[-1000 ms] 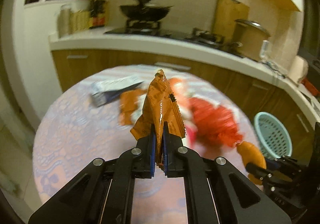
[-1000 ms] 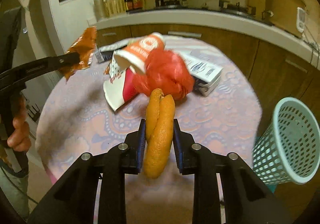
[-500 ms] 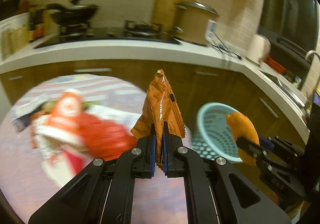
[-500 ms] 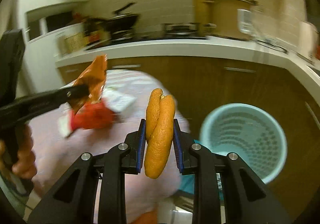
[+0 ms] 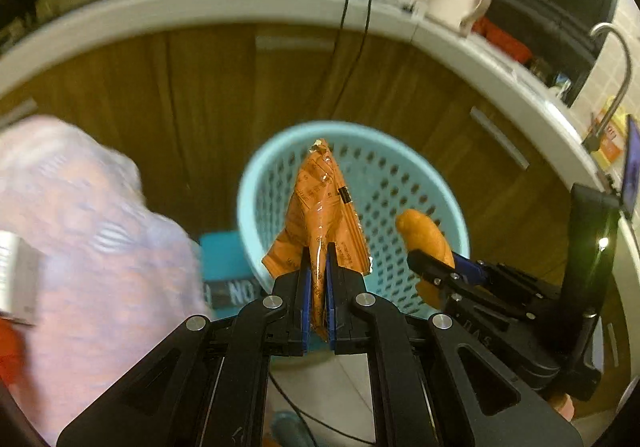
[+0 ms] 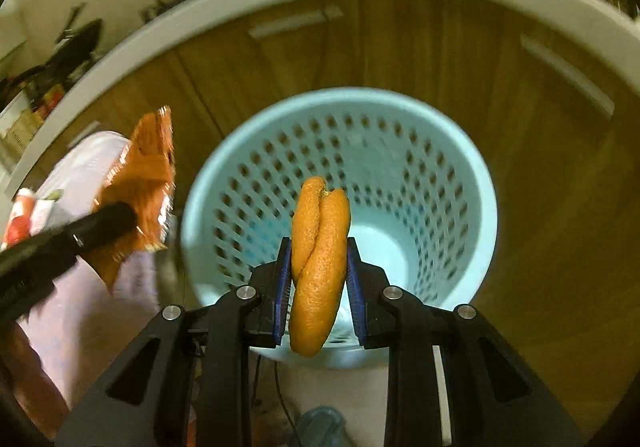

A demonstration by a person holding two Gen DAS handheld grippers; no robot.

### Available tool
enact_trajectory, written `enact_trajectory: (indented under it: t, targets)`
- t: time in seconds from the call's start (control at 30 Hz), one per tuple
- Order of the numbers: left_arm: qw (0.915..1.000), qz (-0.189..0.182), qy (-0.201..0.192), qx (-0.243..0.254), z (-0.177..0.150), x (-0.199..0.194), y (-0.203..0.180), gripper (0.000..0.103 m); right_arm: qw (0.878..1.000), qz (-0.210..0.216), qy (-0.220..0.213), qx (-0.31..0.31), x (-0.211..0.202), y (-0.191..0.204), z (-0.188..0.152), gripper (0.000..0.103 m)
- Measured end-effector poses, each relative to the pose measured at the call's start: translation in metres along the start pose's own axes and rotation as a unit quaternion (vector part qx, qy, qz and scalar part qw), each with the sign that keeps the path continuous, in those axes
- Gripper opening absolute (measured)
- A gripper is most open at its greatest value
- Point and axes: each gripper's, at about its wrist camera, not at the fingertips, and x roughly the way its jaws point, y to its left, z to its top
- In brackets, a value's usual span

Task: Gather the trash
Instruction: 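Carry wrapper and bread roll over the blue basket and open both tools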

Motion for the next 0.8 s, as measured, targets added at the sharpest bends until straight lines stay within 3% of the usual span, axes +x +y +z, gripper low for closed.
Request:
enact_trajectory:
  t: [0.17,0.23,0.3,0.43,0.53,0.8]
  targets:
    - [0.9995,-0.002,0.029,-0.007,-0.004,0.03,0.003,0.01,0.999,0.0,0.029,0.017,0.021,-0.015,-0.002,0.025]
    - [0.9994,-0.005,0.032,-0.01,-0.005,0.032,0.005,0.03,0.999,-0.003,0.029,0.019,0.022,-0.012,-0.003,0.026]
    - [0.9994,-0.007,0.032,-0.013,-0.005,0.032,0.005,0.04,0.999,0.0,0.031,0.022,0.024,-0.012,0.001,0.027]
    - [0.9995,-0.008,0.026,-0.015,-0.001,0.022,0.008,0.04,0.999,-0.002,0.025,0.022,0.018,-0.013,0.001,0.033]
    - [0.9995,-0.013,0.018,-0.024,0.001,0.016,0.011,0.049,1.0,-0.003,0.014,0.019,0.01,-0.011,0.003,0.045]
    - [0.9992,-0.021,-0.001,-0.034,0.003,-0.002,0.014,0.051,1.0,-0.012,-0.021,0.003,-0.023,0.002,0.009,0.046]
